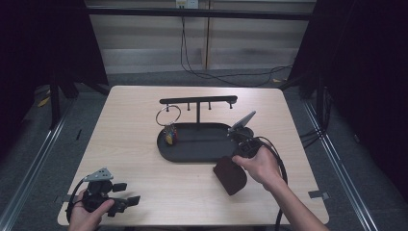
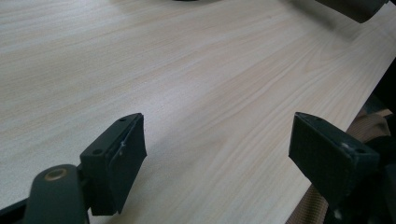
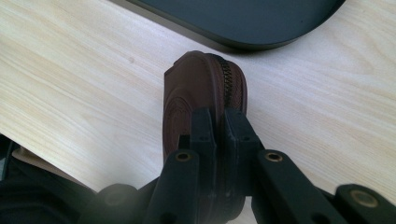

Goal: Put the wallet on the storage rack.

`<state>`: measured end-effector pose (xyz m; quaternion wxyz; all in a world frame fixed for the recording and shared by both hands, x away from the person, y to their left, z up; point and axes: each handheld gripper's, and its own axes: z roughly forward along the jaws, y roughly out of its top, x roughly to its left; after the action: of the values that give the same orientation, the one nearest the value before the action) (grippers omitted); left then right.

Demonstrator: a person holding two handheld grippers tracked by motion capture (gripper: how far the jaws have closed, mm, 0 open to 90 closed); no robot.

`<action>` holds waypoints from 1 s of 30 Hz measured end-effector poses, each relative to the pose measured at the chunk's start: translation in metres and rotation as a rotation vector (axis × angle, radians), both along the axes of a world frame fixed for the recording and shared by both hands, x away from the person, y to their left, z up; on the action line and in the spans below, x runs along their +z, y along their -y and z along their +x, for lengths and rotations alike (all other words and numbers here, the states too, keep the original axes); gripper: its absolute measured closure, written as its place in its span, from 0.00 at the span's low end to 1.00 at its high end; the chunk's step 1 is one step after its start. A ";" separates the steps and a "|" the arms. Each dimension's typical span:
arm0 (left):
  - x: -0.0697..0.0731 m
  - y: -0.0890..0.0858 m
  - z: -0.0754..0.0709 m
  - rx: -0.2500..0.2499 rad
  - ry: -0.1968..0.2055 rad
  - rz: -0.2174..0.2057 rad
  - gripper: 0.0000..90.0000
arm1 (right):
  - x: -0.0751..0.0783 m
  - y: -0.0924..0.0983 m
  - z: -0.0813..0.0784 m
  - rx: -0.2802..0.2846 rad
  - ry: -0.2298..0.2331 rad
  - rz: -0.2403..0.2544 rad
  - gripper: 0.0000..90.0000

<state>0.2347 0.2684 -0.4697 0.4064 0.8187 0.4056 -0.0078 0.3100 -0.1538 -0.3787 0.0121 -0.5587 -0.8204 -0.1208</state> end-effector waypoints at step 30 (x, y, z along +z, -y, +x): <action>0.000 -0.001 0.001 0.001 -0.004 -0.001 0.21 | 0.058 0.000 0.019 -0.016 0.063 -0.100 0.92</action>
<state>0.2355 0.2698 -0.4693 0.4060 0.8182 0.4070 -0.0093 0.3286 -0.1539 -0.3202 -0.0427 -0.5611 -0.8209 -0.0973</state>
